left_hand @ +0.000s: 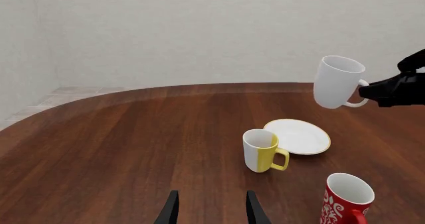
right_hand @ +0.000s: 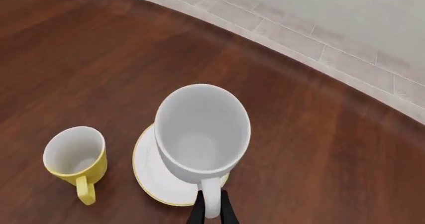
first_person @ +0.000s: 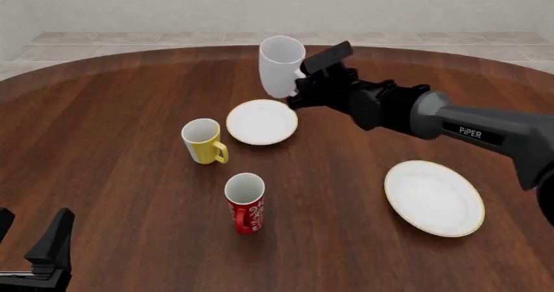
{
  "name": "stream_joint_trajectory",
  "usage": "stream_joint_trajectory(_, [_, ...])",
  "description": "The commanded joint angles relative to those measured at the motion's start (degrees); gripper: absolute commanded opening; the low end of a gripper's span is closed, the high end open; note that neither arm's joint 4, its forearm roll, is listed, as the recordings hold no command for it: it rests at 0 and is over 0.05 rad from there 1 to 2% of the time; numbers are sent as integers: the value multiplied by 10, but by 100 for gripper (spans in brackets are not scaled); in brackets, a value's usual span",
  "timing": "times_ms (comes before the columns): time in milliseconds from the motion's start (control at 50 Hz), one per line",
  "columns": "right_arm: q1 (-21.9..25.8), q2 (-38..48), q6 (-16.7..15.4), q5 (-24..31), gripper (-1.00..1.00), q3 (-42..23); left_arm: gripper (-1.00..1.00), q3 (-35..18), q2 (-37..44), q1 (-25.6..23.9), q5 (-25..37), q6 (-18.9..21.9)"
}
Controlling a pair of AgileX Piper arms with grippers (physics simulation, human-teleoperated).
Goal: Put the white mug on the left plate.
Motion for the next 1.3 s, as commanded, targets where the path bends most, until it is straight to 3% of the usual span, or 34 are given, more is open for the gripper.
stream_joint_trajectory(20, [-2,30,10,7,-100,-37,100,0,2,0,-2,0])
stream_joint_trajectory(1300, [10,126,23,15,-100,-89,100,-1,10,0,-10,0])
